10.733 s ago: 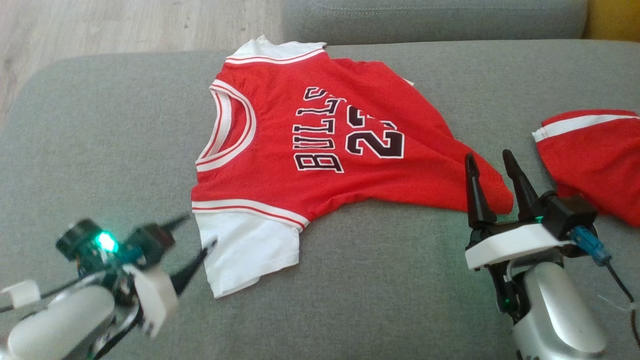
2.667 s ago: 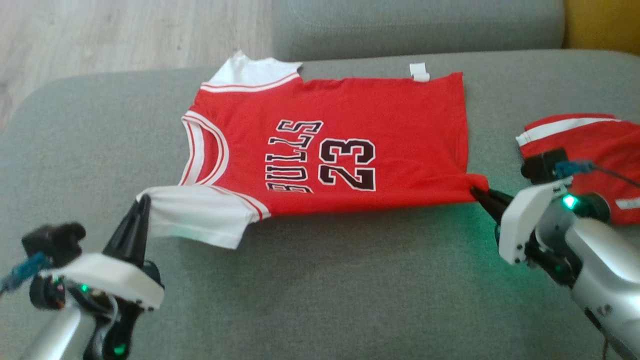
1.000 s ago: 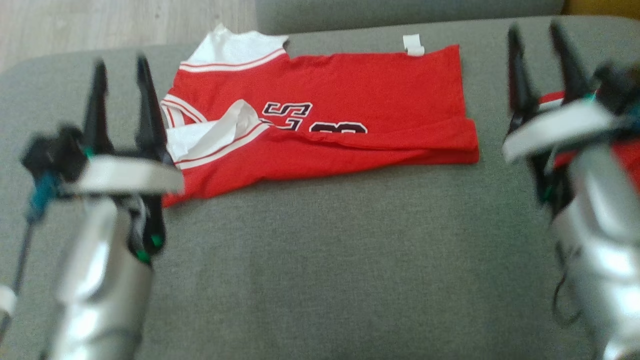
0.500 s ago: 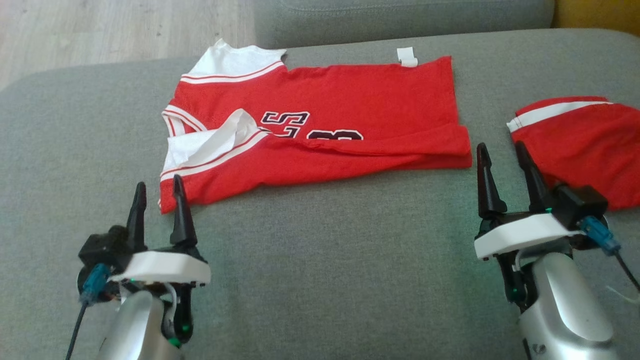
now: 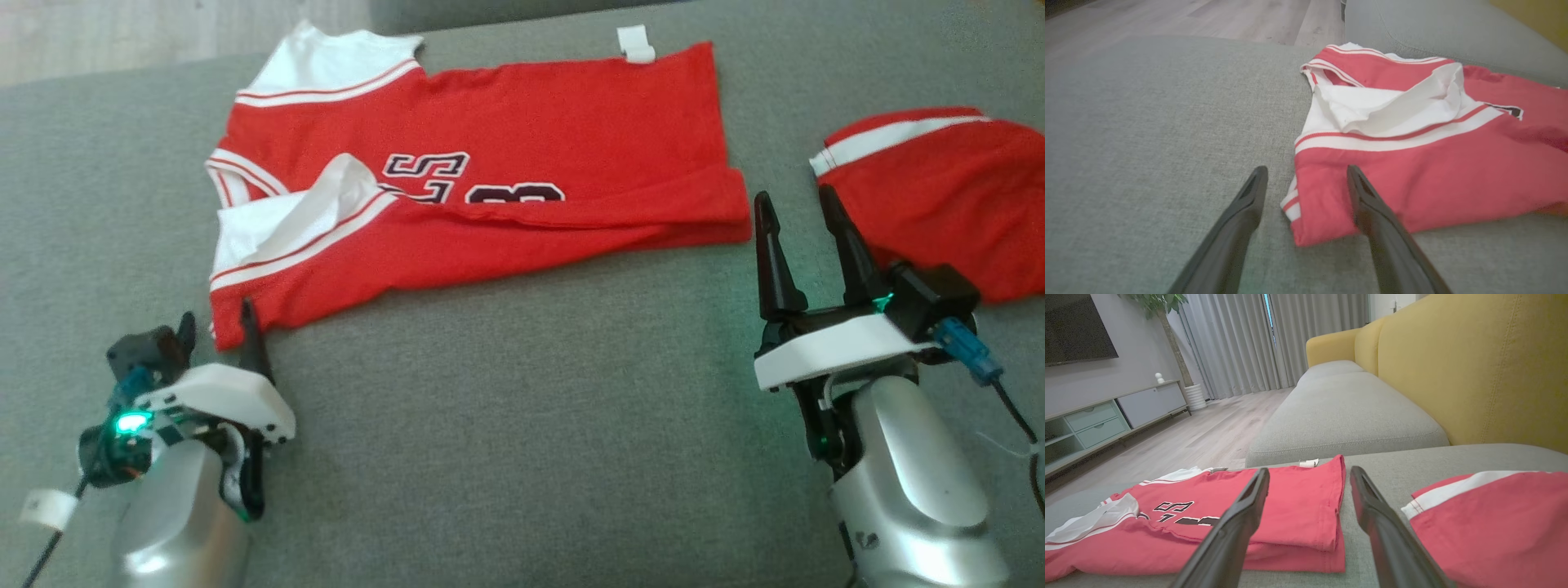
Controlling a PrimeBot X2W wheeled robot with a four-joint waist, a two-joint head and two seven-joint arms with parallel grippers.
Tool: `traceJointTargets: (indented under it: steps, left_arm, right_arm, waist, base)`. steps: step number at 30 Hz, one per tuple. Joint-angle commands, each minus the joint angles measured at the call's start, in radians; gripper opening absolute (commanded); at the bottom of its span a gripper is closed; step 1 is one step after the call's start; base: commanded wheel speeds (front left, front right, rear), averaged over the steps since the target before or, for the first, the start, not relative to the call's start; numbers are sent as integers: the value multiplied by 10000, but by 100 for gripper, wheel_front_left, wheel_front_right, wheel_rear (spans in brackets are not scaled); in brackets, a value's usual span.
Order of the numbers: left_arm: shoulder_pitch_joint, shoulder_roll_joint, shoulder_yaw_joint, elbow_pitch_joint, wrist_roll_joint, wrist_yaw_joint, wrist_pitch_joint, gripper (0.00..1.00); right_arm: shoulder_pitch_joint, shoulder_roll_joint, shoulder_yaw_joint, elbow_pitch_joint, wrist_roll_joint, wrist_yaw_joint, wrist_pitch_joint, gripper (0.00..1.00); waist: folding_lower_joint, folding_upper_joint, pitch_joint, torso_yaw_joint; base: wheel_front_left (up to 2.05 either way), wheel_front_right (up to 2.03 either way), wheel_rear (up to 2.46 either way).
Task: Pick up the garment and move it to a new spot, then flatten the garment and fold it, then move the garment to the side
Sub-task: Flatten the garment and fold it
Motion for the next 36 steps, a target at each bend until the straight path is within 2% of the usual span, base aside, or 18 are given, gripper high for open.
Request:
traceJointTargets:
  steps: [1, 10, 11, 12, 15, 18, 23, 31, 36]
  left_arm:
    - [-434, 362, 387, -76, 50, 87, 52, 100]
    - [-1118, 516, 184, 1472, -70, -251, 904, 100]
    - [-1148, 482, 147, 1594, -103, -347, 1017, 53]
    - [-1183, 447, 126, 1675, -143, -442, 1073, 0]
    - [-1280, 414, 138, 1660, -212, -585, 698, 0]
    - [-1389, 382, 219, 1415, -266, -627, -111, 0]
    - [-1616, 305, 143, 528, -147, -945, -1223, 0]
    - [-1445, 93, 43, -1231, 265, -1114, -1418, 0]
    - [-1203, -4, -14, -1671, 436, -1124, -1421, 0]
  right_arm:
    - [-273, 97, 233, -362, 66, 65, -62, 100]
    - [-355, 98, 298, -474, 205, 65, -62, 100]
    - [-354, 98, 285, -470, 209, 65, -62, 100]
    - [-351, 98, 269, -445, 204, 65, -62, 100]
    - [-381, 98, 205, -188, 130, 65, -55, 100]
    - [-481, 98, 62, 199, 19, 65, 140, 100]
    - [-790, 98, 33, 747, -119, 65, 537, 100]
    - [-1473, 98, -331, 2236, 79, 65, 1575, 100]
    - [-1884, 98, -652, 3108, 30, 65, 1939, 100]
  waist:
    - [-1, 0, 122, -112]
    - [-1, 0, 367, -309]
    - [-1, 0, 368, -309]
    - [-1, 0, 366, -303]
    - [-1, 0, 333, -268]
    - [-1, 0, 259, -162]
    - [-1, 0, 173, 84]
    - [-1, 0, 191, 519]
    - [-1, 0, 228, 675]
  base:
    - [0, 0, 0]
    - [0, 0, 0]
    - [0, 0, 0]
    - [0, 0, 0]
    - [0, 0, 0]
    - [0, 0, 0]
    - [0, 0, 0]
    - [0, 0, 0]
    - [0, 0, 0]
